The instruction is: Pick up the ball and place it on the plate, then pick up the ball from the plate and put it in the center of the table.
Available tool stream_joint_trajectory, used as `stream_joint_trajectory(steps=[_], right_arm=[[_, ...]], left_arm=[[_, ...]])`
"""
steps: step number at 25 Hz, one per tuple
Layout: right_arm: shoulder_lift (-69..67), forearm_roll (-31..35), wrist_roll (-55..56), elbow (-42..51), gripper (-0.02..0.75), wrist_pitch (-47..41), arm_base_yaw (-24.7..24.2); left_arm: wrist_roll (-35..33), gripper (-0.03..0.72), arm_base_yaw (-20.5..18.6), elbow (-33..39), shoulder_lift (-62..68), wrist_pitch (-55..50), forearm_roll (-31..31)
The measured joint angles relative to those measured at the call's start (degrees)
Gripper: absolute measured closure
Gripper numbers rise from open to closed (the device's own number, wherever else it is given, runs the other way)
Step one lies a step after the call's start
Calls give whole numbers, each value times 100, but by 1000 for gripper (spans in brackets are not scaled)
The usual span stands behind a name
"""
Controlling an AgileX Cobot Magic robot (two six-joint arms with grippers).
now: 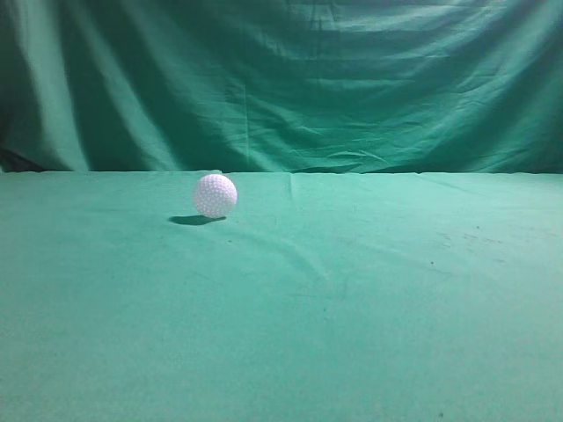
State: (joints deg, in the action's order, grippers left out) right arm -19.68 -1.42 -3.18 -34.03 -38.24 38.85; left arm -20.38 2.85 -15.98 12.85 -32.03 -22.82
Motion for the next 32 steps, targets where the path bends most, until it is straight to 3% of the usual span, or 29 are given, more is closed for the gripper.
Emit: stream_joint_trajectory(steps=[7,15,32], right_arm=[[634,50,38,1397,661,1010,0],[634,105,41,2559,661,2902,0],[683,90,27,2898,661,2981,-49]], left_arm=[[55,688,0,750,0,911,0],[55,688,0,774,0,1002,-11],[55,688,0,786,0,1011,-11]])
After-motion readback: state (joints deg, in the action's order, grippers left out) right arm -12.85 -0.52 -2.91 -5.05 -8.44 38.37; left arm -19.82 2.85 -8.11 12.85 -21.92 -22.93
